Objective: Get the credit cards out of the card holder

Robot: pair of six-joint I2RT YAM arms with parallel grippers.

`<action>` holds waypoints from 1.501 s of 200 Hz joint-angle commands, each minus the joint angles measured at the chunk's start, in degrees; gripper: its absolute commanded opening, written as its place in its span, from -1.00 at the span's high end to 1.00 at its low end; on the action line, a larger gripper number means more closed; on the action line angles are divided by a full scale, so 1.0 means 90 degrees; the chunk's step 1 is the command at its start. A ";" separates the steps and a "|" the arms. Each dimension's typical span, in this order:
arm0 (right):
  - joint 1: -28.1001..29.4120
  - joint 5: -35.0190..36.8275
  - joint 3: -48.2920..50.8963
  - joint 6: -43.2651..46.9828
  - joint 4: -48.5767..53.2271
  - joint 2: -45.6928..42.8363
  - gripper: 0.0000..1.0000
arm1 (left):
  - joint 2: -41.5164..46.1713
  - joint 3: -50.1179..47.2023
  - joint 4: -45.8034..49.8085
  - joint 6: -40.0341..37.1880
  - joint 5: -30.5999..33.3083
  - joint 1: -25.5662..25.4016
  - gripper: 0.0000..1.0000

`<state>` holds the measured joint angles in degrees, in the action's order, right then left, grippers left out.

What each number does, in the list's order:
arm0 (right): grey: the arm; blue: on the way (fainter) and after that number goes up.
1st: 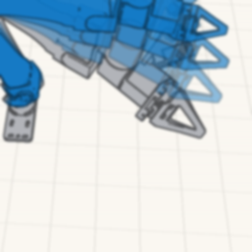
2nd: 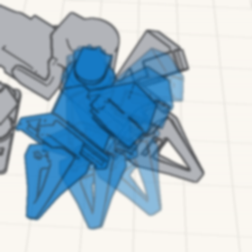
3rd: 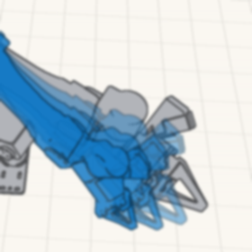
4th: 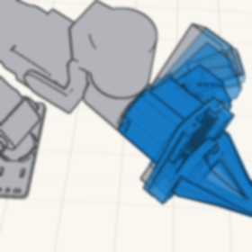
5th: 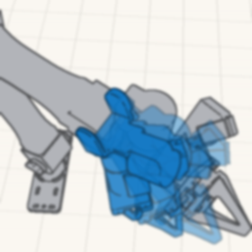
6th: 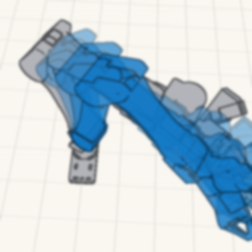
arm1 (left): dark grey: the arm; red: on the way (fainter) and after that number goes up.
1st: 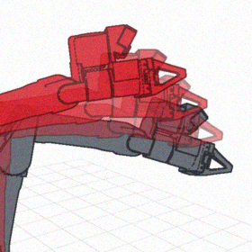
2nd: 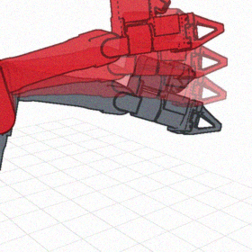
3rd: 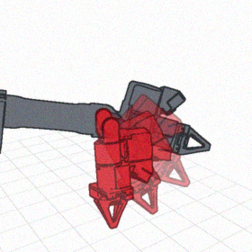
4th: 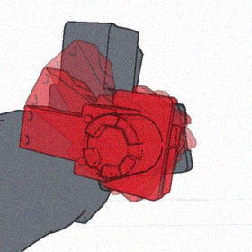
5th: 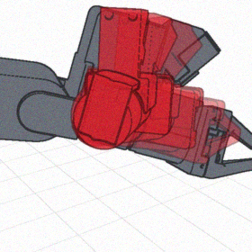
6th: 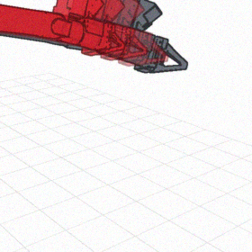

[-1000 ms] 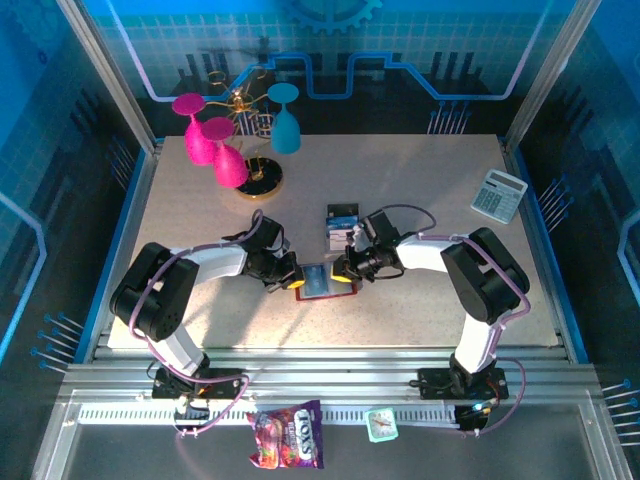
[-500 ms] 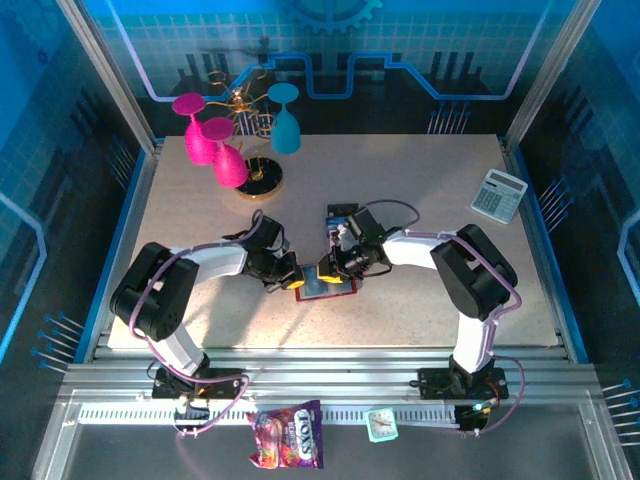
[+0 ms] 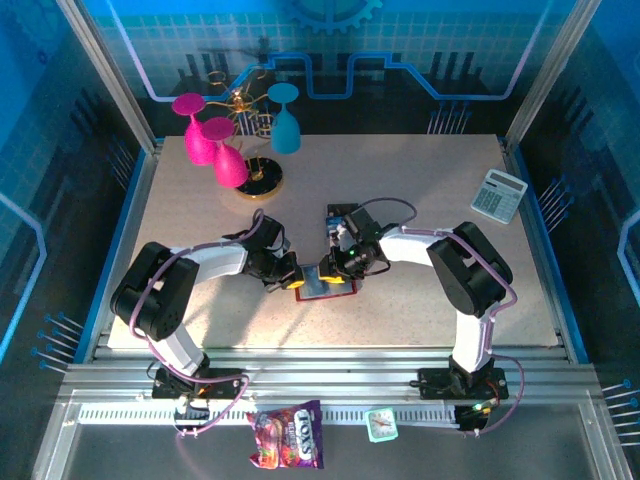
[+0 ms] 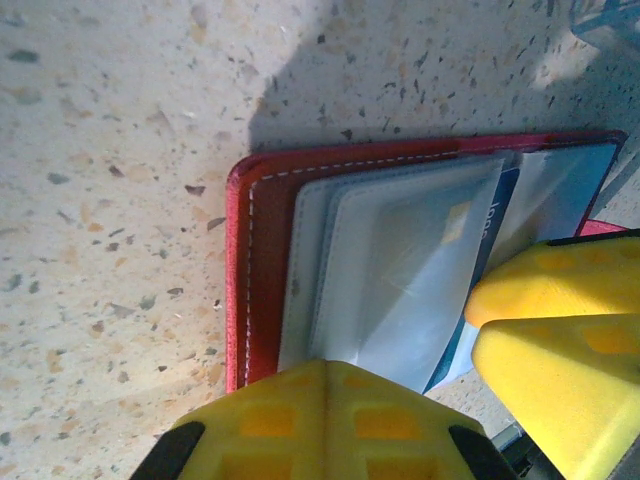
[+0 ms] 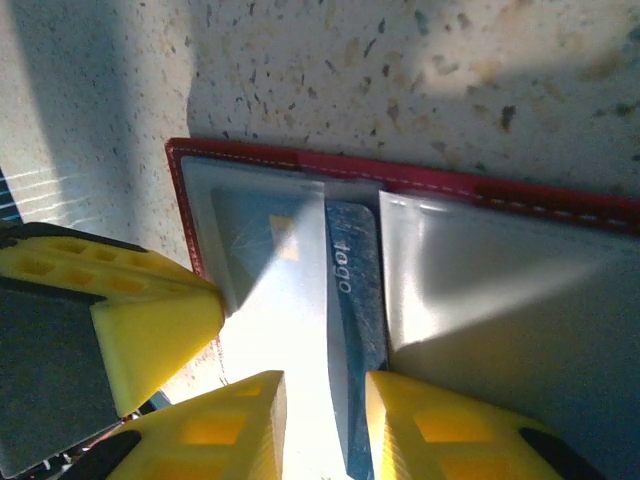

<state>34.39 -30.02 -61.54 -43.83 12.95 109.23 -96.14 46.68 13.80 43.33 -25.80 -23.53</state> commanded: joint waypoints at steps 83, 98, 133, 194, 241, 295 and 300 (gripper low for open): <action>0.0044 0.0094 -0.0073 0.0045 0.0383 -0.0310 0.41 | -0.0317 0.0423 0.0492 -0.0307 0.0296 0.0042 0.91; 0.0001 0.0050 -0.0011 -0.0016 0.0249 -0.0394 0.41 | -0.0219 0.0462 0.0527 -0.0330 0.0356 0.0037 0.84; -0.0147 -0.0021 0.0136 -0.0090 0.0039 -0.0471 0.41 | 0.0144 0.0534 0.0655 -0.0279 0.0358 0.0029 0.74; -0.0253 -0.0286 0.0168 -0.0082 -0.0187 -0.0279 0.42 | 0.0191 0.0601 0.0739 -0.0145 0.0308 -0.0189 0.76; -0.0257 -0.0307 0.0168 -0.0042 -0.0218 -0.0128 0.44 | -0.0229 0.0634 0.0639 -0.0164 0.0268 -0.0240 0.82; -0.0262 -0.0283 0.0180 0.0052 -0.0132 0.0059 0.45 | -0.0333 0.0559 0.0765 -0.0254 0.0455 -0.0242 0.86; -0.0262 -0.0277 0.0187 0.0063 -0.0109 0.0077 0.45 | -0.0343 0.0557 0.0769 -0.0254 0.0450 -0.0237 0.86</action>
<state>32.56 -31.90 -60.42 -43.70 10.98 108.40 -98.28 51.20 18.52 41.80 -22.92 -25.36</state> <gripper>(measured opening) 0.278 0.072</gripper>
